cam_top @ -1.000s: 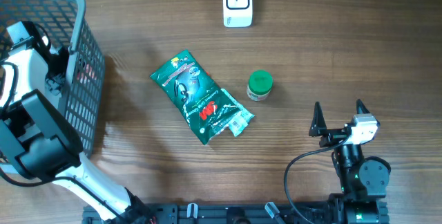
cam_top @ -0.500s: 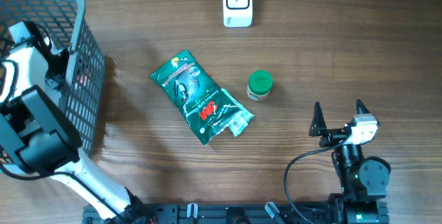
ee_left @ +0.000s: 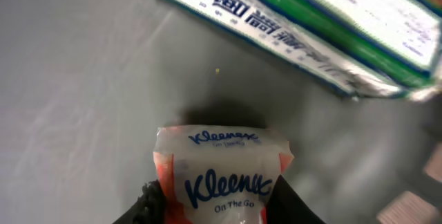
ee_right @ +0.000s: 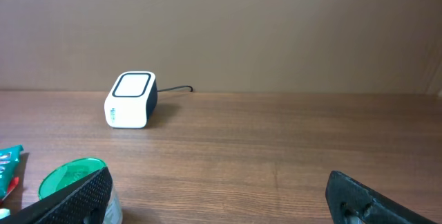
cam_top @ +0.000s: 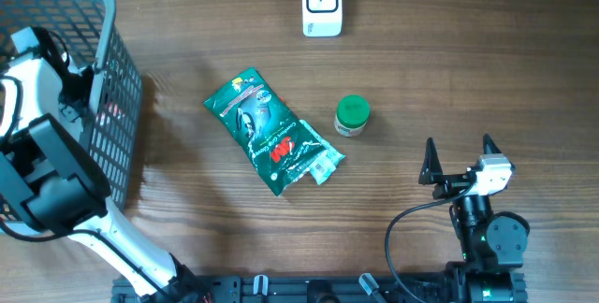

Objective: Scan the item barcode
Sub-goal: 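Reach the left gripper into the basket and grasp the red Kleenex pack, then carry the Kleenex pack with the left gripper and drop it right of the jar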

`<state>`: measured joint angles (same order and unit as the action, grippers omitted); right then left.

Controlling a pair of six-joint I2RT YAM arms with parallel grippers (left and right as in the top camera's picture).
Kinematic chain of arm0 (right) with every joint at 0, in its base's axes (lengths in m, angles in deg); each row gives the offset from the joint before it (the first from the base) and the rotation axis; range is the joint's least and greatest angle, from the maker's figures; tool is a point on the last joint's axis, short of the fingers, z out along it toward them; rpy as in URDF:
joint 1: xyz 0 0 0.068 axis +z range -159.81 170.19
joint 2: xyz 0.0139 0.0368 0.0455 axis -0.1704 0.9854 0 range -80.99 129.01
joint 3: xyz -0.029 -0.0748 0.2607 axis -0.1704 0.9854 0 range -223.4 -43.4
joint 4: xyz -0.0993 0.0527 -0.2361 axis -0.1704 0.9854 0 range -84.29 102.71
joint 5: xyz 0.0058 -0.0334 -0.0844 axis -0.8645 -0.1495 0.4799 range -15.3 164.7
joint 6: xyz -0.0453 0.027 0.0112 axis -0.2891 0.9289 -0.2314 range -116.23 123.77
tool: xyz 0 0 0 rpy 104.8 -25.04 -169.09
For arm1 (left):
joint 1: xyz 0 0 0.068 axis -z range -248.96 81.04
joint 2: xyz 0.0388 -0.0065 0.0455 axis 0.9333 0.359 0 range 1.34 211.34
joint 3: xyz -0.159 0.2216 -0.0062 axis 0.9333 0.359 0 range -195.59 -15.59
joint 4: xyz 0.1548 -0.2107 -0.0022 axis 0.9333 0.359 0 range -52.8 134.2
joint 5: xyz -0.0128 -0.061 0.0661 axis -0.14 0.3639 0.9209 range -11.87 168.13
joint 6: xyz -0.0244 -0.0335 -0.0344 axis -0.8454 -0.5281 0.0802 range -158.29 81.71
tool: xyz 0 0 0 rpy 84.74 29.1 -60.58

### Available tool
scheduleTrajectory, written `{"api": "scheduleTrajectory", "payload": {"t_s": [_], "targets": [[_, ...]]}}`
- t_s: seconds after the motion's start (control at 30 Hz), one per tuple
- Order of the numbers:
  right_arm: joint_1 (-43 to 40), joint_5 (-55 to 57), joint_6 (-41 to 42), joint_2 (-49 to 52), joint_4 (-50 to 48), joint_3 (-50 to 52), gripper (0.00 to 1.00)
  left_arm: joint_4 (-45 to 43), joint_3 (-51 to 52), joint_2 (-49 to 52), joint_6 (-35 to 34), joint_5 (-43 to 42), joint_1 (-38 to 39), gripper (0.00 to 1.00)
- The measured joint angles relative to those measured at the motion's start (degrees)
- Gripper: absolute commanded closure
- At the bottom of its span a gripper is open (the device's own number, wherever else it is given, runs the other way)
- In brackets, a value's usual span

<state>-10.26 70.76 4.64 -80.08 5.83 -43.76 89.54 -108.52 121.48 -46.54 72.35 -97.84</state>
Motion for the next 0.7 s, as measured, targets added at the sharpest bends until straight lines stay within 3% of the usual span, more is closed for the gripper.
{"api": "scheduleTrajectory", "payload": {"t_s": [0.17,0.4,0.57,0.7], "targets": [[0.0,0.0,0.0,0.0,0.0,0.0,0.0,4.79,-7.41,-2.34,-1.73,-0.02,0.0,0.71],[0.0,0.0,0.0,0.0,0.0,0.0,0.0,7.5,-9.27,-20.04,-6.4,-0.44,0.0,0.7],[0.0,0.0,0.0,0.0,0.02,0.0,0.0,7.96,-9.9,-30.6,-8.68,-7.04,0.9,0.7],[0.0,0.0,0.0,0.0,0.02,0.0,0.0,8.31,-9.9,-34.6,-10.19,-10.29,6.03,0.7]]}}
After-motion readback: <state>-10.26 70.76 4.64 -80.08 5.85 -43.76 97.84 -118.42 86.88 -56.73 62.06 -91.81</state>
